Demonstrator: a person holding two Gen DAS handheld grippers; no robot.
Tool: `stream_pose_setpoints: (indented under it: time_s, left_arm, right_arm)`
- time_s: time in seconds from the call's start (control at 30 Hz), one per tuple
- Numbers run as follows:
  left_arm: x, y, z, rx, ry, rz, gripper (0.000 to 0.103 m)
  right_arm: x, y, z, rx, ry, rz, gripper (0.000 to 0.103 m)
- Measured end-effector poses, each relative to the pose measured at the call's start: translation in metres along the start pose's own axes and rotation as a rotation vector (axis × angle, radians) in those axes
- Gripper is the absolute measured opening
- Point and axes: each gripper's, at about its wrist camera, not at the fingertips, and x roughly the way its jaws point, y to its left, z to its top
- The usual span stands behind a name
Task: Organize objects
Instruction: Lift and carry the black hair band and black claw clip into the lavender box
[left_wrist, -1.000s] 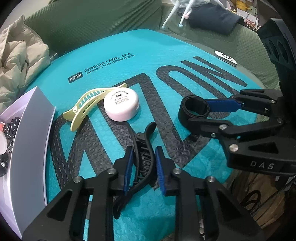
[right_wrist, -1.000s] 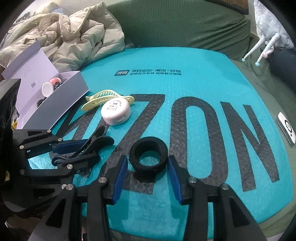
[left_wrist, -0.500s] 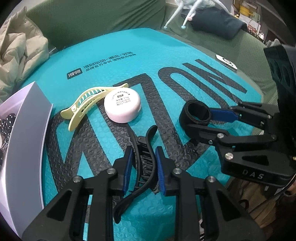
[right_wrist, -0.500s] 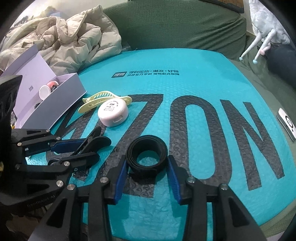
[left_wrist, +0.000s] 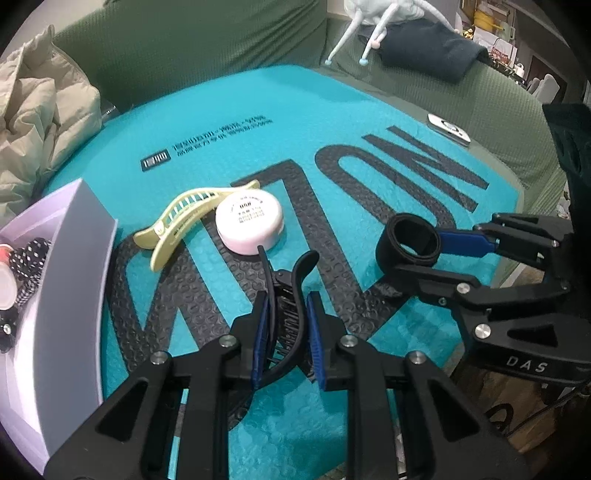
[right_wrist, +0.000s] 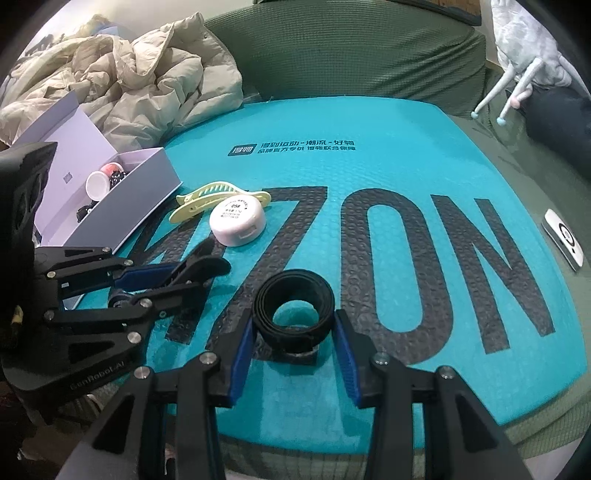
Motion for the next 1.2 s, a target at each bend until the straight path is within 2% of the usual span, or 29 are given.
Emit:
stream_pose_setpoints:
  time_s: [0.5, 1.2]
  left_arm:
    - [-0.032, 0.018, 0.004, -0.048, -0.054, 0.025, 0.019]
    - [-0.067, 0.049, -0.004, -0.095, -0.114, 0.11, 0.019]
  right_arm:
    - [-0.016, 0.012, 0.009, -0.008, -0.016, 0.0, 0.042]
    - [-0.022, 0.069, 0.041, -0.14, -0.047, 0.046, 0.042]
